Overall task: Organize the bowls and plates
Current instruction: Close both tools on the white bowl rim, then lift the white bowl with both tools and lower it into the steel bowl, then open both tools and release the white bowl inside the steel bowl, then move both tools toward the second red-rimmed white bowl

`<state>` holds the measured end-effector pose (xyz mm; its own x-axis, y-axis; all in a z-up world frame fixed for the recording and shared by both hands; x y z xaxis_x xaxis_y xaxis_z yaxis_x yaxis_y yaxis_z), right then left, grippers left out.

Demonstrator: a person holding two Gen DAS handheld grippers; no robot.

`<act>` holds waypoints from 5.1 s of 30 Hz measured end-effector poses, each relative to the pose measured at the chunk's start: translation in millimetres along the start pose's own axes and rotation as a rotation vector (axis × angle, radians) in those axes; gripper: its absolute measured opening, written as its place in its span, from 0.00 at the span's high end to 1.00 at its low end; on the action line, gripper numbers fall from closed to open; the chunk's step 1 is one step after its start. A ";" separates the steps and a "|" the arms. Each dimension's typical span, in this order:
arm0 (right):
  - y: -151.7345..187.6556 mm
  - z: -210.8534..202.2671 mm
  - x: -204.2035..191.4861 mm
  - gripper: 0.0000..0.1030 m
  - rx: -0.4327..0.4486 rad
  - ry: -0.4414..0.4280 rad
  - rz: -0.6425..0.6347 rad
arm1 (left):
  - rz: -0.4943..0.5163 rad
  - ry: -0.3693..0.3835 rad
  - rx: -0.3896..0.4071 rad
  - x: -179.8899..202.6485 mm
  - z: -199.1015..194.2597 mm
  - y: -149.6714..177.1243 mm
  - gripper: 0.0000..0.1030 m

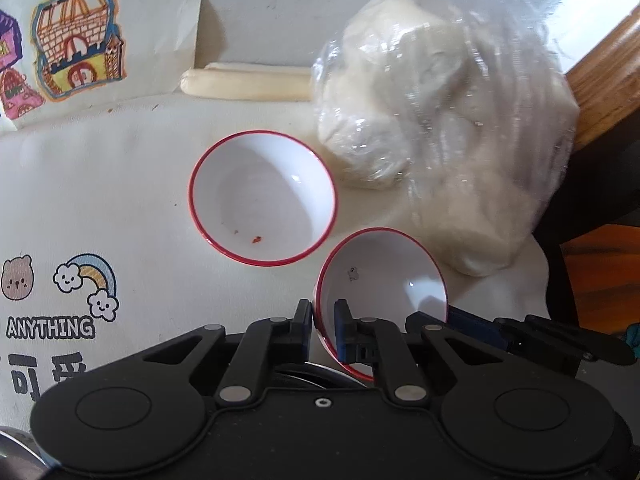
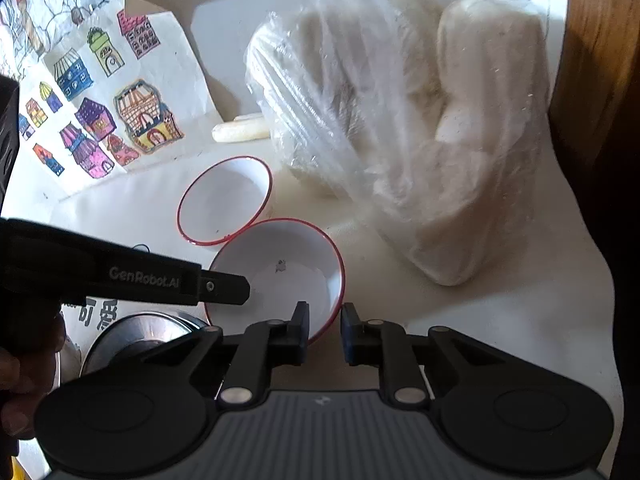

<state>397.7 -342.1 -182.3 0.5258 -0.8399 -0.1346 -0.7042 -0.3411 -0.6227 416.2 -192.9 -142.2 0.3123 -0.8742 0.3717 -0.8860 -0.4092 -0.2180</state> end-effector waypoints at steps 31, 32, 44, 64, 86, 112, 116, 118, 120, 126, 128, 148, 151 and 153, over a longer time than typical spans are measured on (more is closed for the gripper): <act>-36.5 -45.9 -136.9 0.82 0.111 -0.048 -0.140 | -0.089 0.049 0.169 -108.0 -121.4 9.9 0.88; -37.5 -46.4 -144.9 0.83 0.112 -0.058 -0.152 | -0.100 0.045 0.176 -116.1 -126.0 11.1 0.88; -40.5 -38.1 -227.6 0.82 0.084 -0.148 -0.285 | -0.215 0.005 0.213 -193.0 -158.7 31.1 0.88; 1.2 -30.6 -264.5 0.82 -0.048 -0.178 -0.325 | -0.227 0.005 0.111 -224.8 -152.8 68.8 0.88; 10.3 -17.9 -269.1 0.81 -0.129 -0.186 -0.347 | -0.198 -0.058 0.007 -226.5 -131.7 73.4 0.88; 11.6 -14.7 -270.5 0.76 -0.141 -0.222 -0.370 | -0.216 -0.094 -0.004 -227.1 -127.1 73.0 0.79; 10.7 -17.1 -267.6 0.75 -0.135 -0.225 -0.371 | -0.225 -0.091 0.003 -226.5 -130.8 70.6 0.77; 9.1 -19.2 -265.4 0.74 -0.127 -0.226 -0.370 | -0.230 -0.090 0.009 -226.0 -134.4 70.0 0.74; 6.2 -22.9 -263.3 0.74 -0.111 -0.225 -0.374 | -0.238 -0.086 0.019 -225.6 -140.3 69.1 0.72; -1.9 -33.1 -248.4 0.66 -0.071 -0.216 -0.351 | -0.240 -0.086 0.075 -219.7 -153.5 62.4 0.54; -3.8 -36.1 -240.9 0.62 -0.059 -0.206 -0.336 | -0.237 -0.077 0.092 -214.9 -154.7 58.6 0.45; 14.1 -55.5 -125.7 0.00 -0.017 -0.050 -0.091 | -0.155 0.015 0.087 -117.3 -113.5 32.5 0.01; 18.4 -55.3 -107.8 0.00 -0.017 -0.027 -0.060 | -0.136 0.015 0.095 -100.9 -106.1 27.0 0.01; 20.9 -54.8 -95.0 0.00 -0.018 -0.012 -0.037 | -0.128 0.013 0.105 -91.6 -101.3 22.8 0.01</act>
<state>306.9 -292.6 -140.3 0.5571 -0.8216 -0.1208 -0.6927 -0.3795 -0.6133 332.7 -95.7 -89.8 0.4149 -0.8101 0.4142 -0.7985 -0.5425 -0.2611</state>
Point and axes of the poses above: each gripper's, at about its wrist camera, not at the fingertips, and z roughly the way its jaws point, x to its right, y to its underside, the point moved 6 cm from there along z, roughly the way its jaws point, and after that the axes turned 14 degrees about -z, right-handed, at the moved point
